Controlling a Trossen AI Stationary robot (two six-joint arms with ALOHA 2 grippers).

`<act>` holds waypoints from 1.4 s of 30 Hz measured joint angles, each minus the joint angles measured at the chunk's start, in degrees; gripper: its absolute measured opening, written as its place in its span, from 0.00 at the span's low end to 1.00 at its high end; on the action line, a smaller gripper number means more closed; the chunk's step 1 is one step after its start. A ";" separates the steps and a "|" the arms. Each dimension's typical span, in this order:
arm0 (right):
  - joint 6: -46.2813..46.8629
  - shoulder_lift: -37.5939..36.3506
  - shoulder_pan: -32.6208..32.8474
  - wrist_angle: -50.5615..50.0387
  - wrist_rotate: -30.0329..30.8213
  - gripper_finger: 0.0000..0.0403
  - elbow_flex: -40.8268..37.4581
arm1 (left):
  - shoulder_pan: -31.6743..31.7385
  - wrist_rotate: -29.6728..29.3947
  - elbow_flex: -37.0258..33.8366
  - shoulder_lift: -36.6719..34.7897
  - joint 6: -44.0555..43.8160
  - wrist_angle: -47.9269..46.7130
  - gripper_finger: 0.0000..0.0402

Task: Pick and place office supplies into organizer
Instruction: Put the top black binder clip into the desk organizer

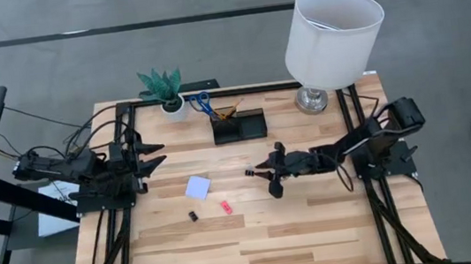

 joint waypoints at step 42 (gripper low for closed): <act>-4.53 10.45 -6.90 0.31 -8.81 0.25 4.65 | 0.02 -0.02 0.00 -0.01 -0.75 -1.49 0.35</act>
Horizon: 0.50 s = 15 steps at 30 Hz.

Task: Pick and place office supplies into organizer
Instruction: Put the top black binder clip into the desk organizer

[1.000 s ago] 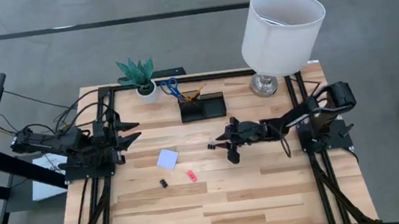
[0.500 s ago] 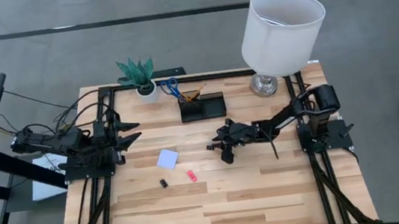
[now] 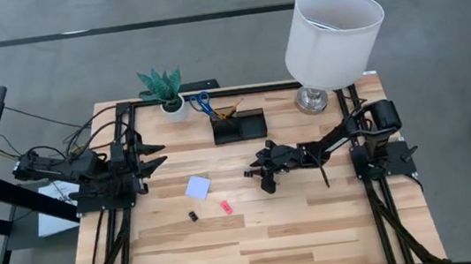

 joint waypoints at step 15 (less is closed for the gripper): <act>0.14 -0.02 -1.58 1.39 -4.06 0.25 0.02 | 0.00 0.00 0.00 0.00 -0.02 0.00 0.35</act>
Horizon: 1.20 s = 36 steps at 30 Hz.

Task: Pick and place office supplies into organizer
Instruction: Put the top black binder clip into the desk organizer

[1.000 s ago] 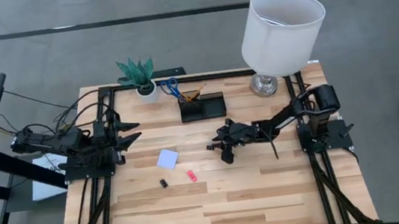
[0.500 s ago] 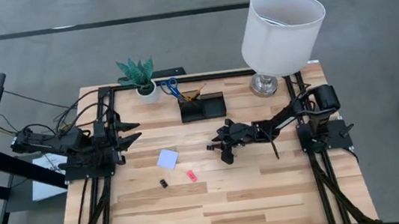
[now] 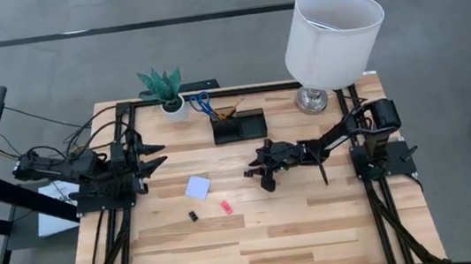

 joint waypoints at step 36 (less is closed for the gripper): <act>0.18 0.00 -1.08 1.49 -0.19 0.25 0.56 | 0.00 0.00 0.00 0.00 -0.04 -0.07 0.35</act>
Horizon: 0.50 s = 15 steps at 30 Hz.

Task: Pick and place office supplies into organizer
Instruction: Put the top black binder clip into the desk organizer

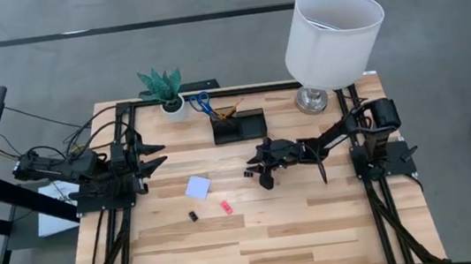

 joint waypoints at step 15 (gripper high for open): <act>-0.18 0.00 0.45 -1.54 1.61 0.25 1.70 | 0.00 0.00 0.00 0.02 0.00 -0.42 0.35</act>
